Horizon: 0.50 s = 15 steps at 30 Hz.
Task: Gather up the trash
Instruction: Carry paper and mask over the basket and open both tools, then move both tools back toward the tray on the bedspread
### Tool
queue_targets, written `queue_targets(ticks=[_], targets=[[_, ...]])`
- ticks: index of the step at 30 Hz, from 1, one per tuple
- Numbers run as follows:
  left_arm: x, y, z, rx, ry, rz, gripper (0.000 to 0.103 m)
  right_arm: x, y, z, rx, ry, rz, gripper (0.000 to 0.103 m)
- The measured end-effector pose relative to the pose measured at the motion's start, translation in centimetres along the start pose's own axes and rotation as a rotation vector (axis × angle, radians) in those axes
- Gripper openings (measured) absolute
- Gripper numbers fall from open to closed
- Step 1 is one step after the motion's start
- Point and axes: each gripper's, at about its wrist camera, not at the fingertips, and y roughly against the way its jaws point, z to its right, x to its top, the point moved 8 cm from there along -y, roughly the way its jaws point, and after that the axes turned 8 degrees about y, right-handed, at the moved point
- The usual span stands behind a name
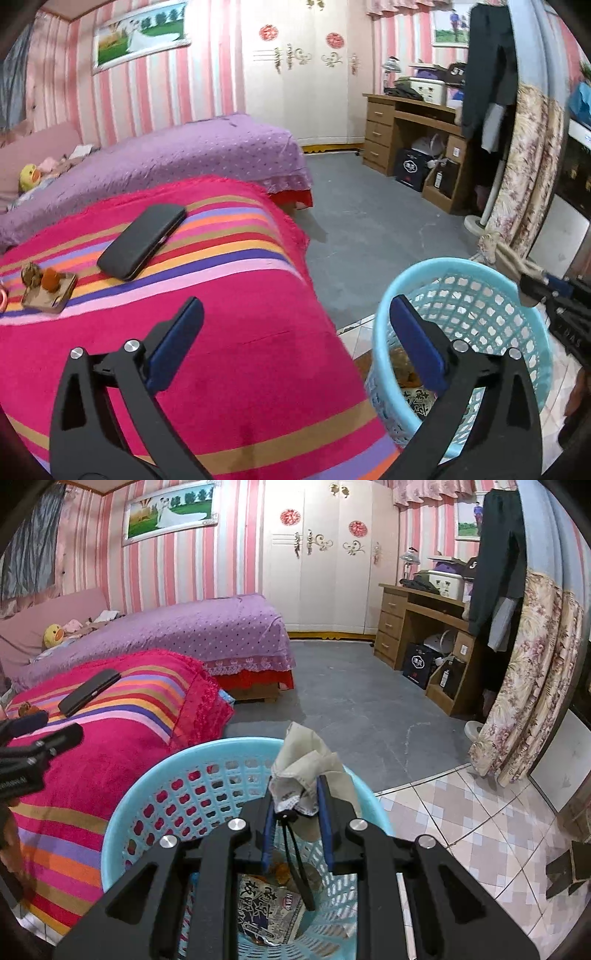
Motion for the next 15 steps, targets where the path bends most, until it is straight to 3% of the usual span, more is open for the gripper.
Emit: queue_targets(ticks=[1, 5, 7, 9, 12, 15], targets=[[0.1, 0.1, -0.5, 0.0, 0.012, -0.004, 0.097, 0.0, -0.2, -0.1, -0.014, 0.003, -0.004, 0.025], [0.6, 0.6, -2.1, 0.022, 0.029, 0.006, 0.097, 0.1, -0.3, -1.1, -0.049, 0.029, -0.016, 0.067], [0.5, 1.1, -3.1, 0.028, 0.03, 0.007, 0.097, 0.5, 0.1, -1.3, -0.082, 0.033, -0.012, 0.071], [0.7, 1.5, -4.1, 0.034, 0.033, 0.009, 0.097, 1.1, 0.4, -1.3, -0.101, 0.014, -0.004, 0.085], [1.0, 2.4, -5.8, 0.045, 0.042, 0.015, 0.097, 1.8, 1.1, -1.6, -0.154, 0.001, 0.018, 0.095], [1.6, 3.7, -8.1, 0.064, 0.048, 0.031, 0.097, 2.6, 1.4, -2.0, -0.159, -0.054, 0.026, 0.098]])
